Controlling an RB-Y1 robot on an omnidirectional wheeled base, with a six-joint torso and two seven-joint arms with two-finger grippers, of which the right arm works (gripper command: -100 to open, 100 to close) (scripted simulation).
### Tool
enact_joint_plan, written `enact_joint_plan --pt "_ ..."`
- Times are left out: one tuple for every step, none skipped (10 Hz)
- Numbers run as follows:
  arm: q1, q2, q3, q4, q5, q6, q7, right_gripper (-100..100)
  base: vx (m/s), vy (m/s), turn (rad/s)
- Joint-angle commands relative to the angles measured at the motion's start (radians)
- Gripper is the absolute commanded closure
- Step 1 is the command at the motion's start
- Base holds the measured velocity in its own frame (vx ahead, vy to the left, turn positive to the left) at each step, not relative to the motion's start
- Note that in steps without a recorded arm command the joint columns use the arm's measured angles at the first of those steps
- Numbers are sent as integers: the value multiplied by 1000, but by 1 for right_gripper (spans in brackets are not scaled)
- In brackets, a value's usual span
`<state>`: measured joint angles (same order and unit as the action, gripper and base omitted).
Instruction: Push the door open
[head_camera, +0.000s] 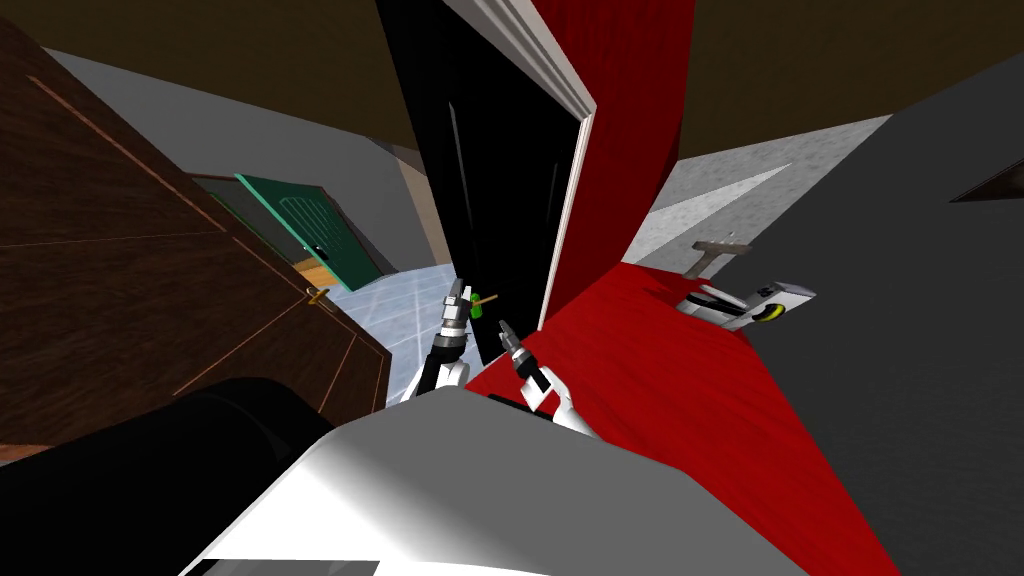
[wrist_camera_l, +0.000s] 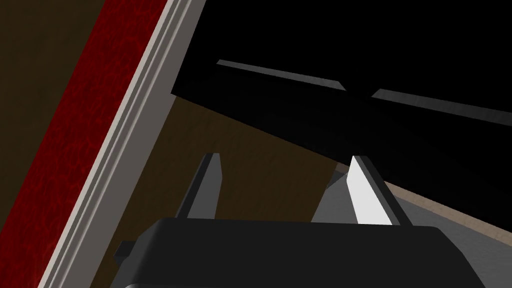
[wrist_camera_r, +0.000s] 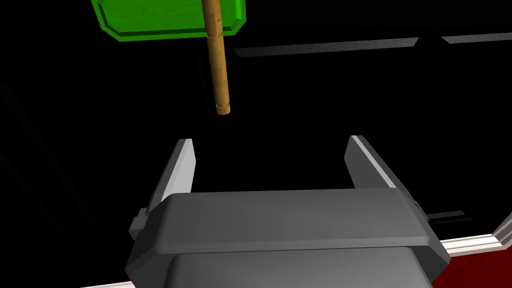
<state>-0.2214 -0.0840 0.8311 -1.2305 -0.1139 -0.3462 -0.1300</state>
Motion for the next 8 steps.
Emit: enact_joint_plan --pt "-16 2 27 30 1 6 -7 -100 180 61 -58" --pt "-26 3 39 45 1 9 -10 -100 160 83 -39" --pt "-31 4 44 52 1 10 -12 -100 117 50 -22" --pt "-40 5 56 66 1 13 -16 -100 133 18 -27" --pt "-49 7 65 79 1 16 -19 -100 163 34 -23" --pt "-42 7 59 71 2 14 -16 -100 72 20 -5" --pt "-43 7 53 84 3 10 -14 -100 84 80 51" --pt "-43 8 52 86 4 9 -13 -100 128 125 32"
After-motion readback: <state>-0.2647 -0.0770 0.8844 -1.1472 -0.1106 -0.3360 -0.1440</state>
